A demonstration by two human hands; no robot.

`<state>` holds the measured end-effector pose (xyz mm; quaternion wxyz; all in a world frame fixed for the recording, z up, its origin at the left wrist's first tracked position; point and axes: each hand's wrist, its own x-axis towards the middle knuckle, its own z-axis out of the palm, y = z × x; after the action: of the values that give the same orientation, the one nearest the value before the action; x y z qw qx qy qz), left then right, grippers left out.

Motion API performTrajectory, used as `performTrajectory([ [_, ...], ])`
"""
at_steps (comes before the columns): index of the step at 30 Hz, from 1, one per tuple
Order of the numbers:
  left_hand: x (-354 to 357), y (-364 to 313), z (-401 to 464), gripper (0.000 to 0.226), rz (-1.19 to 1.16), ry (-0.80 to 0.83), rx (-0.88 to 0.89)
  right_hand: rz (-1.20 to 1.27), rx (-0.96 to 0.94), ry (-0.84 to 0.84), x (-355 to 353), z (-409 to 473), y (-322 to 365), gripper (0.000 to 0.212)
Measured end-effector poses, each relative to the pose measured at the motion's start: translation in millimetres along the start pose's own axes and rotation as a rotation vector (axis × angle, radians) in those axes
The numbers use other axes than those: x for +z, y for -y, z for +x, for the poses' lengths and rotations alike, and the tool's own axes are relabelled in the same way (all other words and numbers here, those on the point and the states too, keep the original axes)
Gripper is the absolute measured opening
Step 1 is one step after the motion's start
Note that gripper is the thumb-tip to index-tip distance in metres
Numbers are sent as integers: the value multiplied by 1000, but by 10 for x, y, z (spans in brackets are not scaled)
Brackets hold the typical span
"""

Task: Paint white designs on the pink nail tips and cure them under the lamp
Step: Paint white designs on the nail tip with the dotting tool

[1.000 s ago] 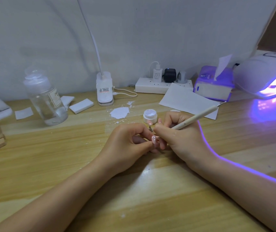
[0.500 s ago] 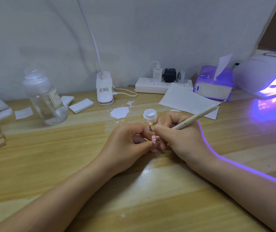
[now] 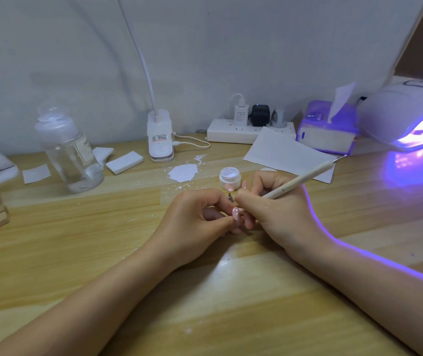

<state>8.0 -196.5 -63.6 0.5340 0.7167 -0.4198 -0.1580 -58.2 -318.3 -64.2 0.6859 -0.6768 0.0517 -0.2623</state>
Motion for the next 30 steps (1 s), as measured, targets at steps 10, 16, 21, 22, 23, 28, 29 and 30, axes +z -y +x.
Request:
performTrajectory([
  [10, 0, 11, 1, 16, -11, -5, -9, 20, -7, -10, -5, 0, 2, 46],
  [16, 0, 39, 4, 17, -40, -23, -31, 38, -47, -101, -24, 22, 11, 39],
  [21, -3, 55, 6, 16, -25, -20, -31, 32, -87, -114, -27, 12, 21, 41],
  [22, -1, 51, 7, 16, -28, -18, -33, 26, -87, -104, -27, 9, 21, 42],
  [23, 0, 45, 6, 17, -30, -17, -36, 20, -83, -89, -26, 6, 21, 42],
  [28, -6, 13, -6, 13, 14, -23, -43, 21, -37, -6, -3, -17, 29, 51],
  [29, -7, 8, -8, 13, 11, -25, -40, 19, -35, 3, 0, -22, 33, 51],
  [30, -9, 4, -8, 13, 4, -28, -37, 16, -34, 9, 1, -23, 34, 52],
])
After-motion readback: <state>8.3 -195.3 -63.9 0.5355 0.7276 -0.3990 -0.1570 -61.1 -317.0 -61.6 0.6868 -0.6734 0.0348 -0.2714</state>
